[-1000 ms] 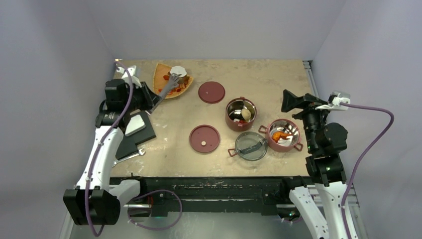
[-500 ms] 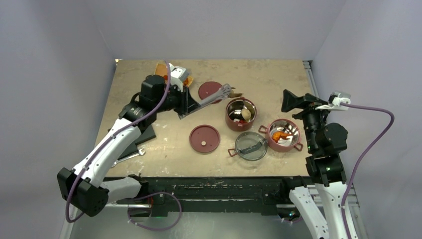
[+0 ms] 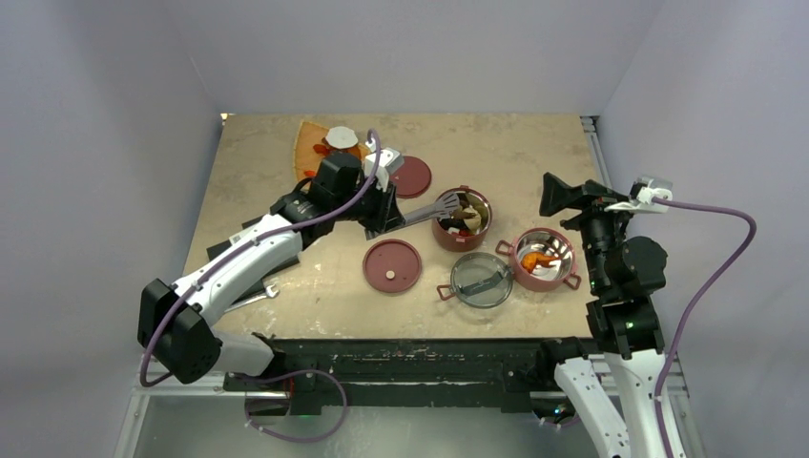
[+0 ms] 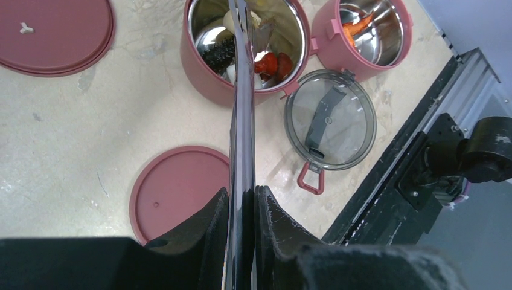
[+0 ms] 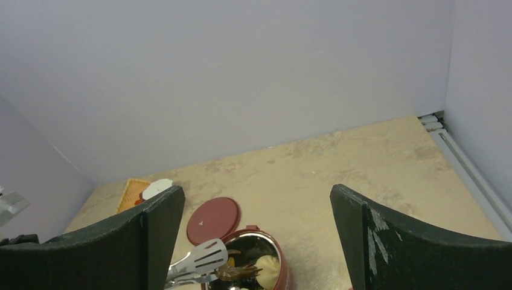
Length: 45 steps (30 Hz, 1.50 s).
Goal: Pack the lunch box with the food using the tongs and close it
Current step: Place the fake food in the packing box.
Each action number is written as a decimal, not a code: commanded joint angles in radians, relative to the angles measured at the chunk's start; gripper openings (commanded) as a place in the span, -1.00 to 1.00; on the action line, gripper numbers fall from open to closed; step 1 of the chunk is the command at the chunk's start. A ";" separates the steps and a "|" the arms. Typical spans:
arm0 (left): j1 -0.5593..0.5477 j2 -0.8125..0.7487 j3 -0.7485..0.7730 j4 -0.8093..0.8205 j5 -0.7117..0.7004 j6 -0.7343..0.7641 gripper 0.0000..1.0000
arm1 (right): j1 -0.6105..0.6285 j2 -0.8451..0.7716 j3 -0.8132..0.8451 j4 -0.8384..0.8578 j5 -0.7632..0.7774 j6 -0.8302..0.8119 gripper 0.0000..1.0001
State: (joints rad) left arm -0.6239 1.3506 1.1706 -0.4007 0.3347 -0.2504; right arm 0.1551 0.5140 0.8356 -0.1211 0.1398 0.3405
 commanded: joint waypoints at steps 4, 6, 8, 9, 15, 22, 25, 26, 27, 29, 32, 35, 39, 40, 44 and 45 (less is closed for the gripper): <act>-0.001 0.020 0.039 0.041 -0.009 0.035 -0.95 | 0.000 -0.007 0.042 -0.002 0.008 -0.006 0.89; -0.001 0.018 0.038 0.044 -0.008 0.036 -0.84 | 0.000 -0.003 0.044 -0.002 0.006 -0.006 0.89; -0.001 0.019 0.039 0.048 -0.007 0.039 -0.75 | -0.001 -0.001 0.048 -0.001 0.006 -0.008 0.89; -0.002 0.019 0.038 0.049 -0.008 0.040 -0.70 | -0.001 0.000 0.048 0.000 0.006 -0.006 0.89; 0.000 0.018 0.038 0.049 -0.010 0.040 -0.51 | 0.000 0.003 0.050 0.001 0.004 -0.006 0.89; -0.002 0.008 0.049 0.048 -0.018 0.040 -0.46 | 0.000 0.003 0.049 0.001 0.006 -0.006 0.89; -0.002 -0.009 0.066 0.042 -0.044 0.036 -0.48 | 0.000 0.003 0.050 0.002 0.005 -0.006 0.89; -0.001 -0.018 0.075 0.040 -0.063 0.033 -0.49 | 0.000 0.003 0.049 0.002 0.004 -0.006 0.89; -0.001 -0.028 0.085 0.036 -0.082 0.030 -0.50 | 0.000 0.004 0.049 0.002 0.004 -0.006 0.89; 0.000 -0.046 0.113 0.015 -0.131 0.032 -0.51 | 0.000 0.003 0.050 0.002 0.004 -0.006 0.89; 0.003 -0.050 0.159 -0.025 -0.197 0.033 -0.53 | 0.000 0.000 0.047 0.003 0.005 -0.006 0.89; 0.037 -0.044 0.189 -0.056 -0.250 0.029 -0.55 | -0.001 -0.003 0.046 0.003 0.004 -0.006 0.89; 0.178 -0.052 0.175 -0.037 -0.202 -0.015 -0.56 | 0.000 -0.006 0.043 0.003 0.007 -0.007 0.89; 0.217 -0.054 0.162 -0.026 -0.193 -0.027 -0.56 | 0.000 -0.008 0.043 0.002 0.007 -0.008 0.89; 0.340 -0.037 0.132 0.005 -0.172 -0.062 -0.56 | 0.000 -0.012 0.037 0.005 0.008 -0.007 0.89; 0.369 -0.029 0.121 0.017 -0.162 -0.080 -0.56 | 0.000 -0.012 0.036 0.006 0.009 -0.009 0.89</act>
State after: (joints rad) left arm -0.3382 1.3182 1.3167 -0.4385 0.1474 -0.2680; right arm 0.1551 0.5163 0.8379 -0.1215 0.1398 0.3405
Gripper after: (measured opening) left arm 0.227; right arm 0.944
